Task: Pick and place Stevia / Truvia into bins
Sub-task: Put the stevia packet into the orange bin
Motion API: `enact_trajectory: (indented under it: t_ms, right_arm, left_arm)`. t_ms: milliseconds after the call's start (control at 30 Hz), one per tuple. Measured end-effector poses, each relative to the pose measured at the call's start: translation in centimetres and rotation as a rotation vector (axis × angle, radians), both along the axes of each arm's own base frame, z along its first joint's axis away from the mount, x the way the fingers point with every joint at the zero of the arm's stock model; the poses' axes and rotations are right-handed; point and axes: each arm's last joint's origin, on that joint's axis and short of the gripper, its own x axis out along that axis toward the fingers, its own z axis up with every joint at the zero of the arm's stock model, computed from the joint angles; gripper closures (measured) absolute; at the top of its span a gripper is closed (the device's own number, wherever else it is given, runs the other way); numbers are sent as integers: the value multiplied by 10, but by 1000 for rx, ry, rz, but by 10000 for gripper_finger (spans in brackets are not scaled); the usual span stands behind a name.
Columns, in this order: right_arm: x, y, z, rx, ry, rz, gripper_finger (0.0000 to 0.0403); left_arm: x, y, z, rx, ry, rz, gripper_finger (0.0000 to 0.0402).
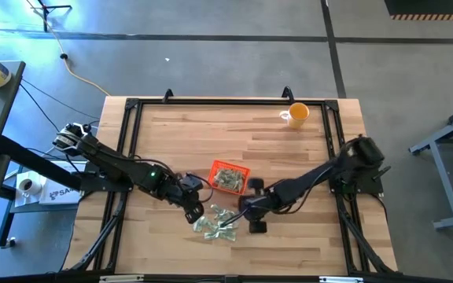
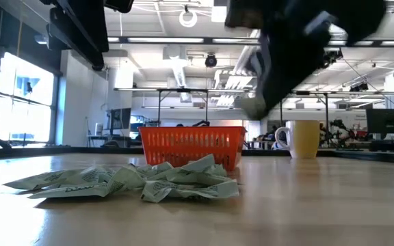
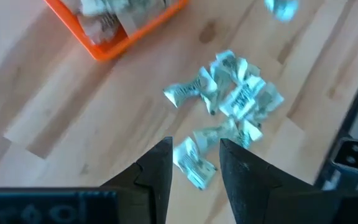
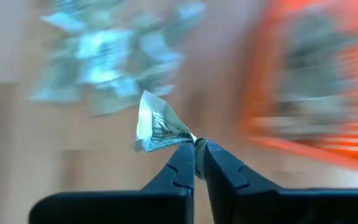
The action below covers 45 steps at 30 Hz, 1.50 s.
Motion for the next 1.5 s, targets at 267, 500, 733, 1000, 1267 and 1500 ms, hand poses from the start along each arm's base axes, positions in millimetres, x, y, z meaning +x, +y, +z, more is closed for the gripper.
enact_trajectory:
  t_ms: [267, 500, 733, 1000, 1267, 1500]
  right_arm:
    - [16, -68, 15, -38, -15, -183, 341]
    - [21, -99, 19, 86, -21, -191, 237]
    - [17, -91, 28, 97, -38, -144, 127]
    - [35, -108, -1, 17, -28, -140, 184]
    - [42, -109, -22, 47, 14, -80, 311]
    - [43, -112, -25, 42, 18, -104, 388]
  left_arm:
    - [0, 2, 0, 73, -11, -7, 236]
    - [-3, 4, -3, 115, 25, 3, 236]
    - [-2, 4, -4, 113, 20, 5, 236]
    - [-3, 2, -4, 52, 44, 4, 236]
    - [-3, 2, -4, 52, 44, 4, 236]
    - [-3, 2, -4, 62, 45, -3, 236]
